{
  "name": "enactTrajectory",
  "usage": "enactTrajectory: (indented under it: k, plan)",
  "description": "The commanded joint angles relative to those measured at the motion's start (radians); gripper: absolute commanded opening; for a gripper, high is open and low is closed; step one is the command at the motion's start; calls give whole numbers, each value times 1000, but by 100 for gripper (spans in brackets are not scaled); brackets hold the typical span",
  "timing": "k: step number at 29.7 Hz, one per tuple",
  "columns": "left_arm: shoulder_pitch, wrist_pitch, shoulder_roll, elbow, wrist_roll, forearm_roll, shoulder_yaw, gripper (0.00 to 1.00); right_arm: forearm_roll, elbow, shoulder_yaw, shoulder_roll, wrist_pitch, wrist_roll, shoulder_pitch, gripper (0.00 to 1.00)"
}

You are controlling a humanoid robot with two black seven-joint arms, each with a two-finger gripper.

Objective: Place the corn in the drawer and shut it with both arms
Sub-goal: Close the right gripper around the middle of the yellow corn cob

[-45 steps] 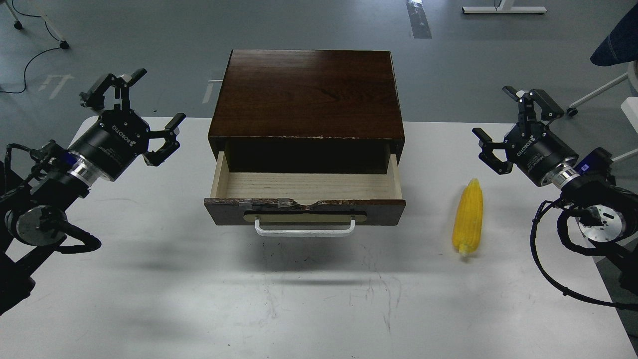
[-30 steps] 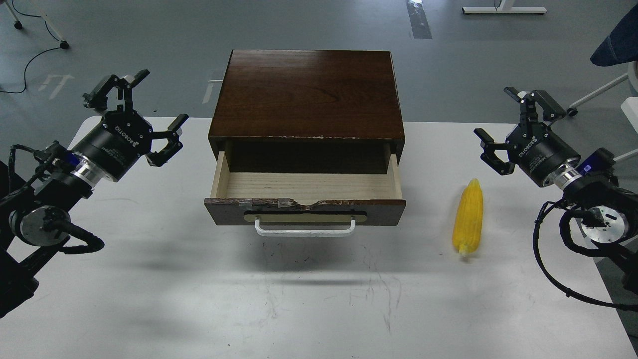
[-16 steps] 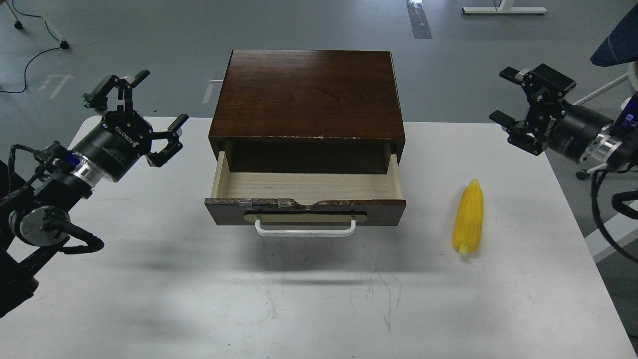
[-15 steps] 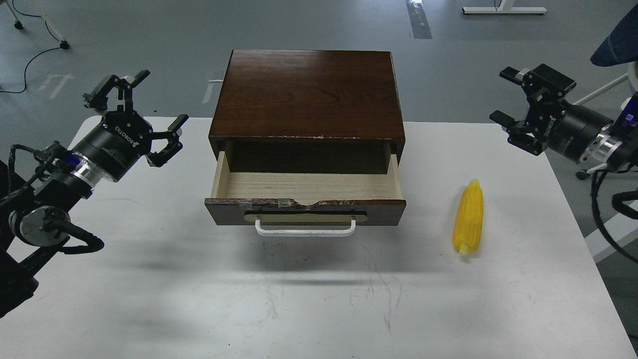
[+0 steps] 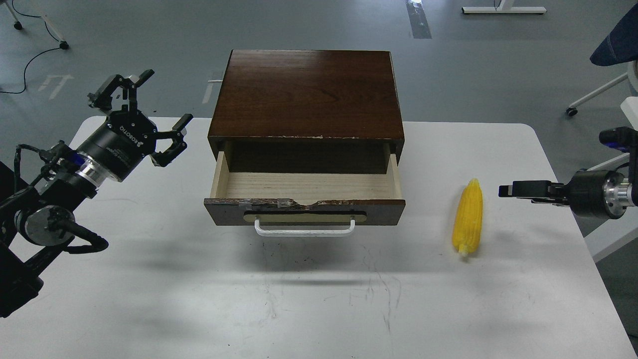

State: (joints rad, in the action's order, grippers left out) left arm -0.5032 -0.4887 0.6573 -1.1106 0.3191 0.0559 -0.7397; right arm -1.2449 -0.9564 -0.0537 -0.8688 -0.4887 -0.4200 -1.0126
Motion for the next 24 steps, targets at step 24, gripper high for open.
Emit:
enactTrajectory:
  k: [24]
  plan:
    - [3, 0, 5, 2, 0, -1, -1, 100, 70, 62, -117, 163, 0, 40, -14, 100]
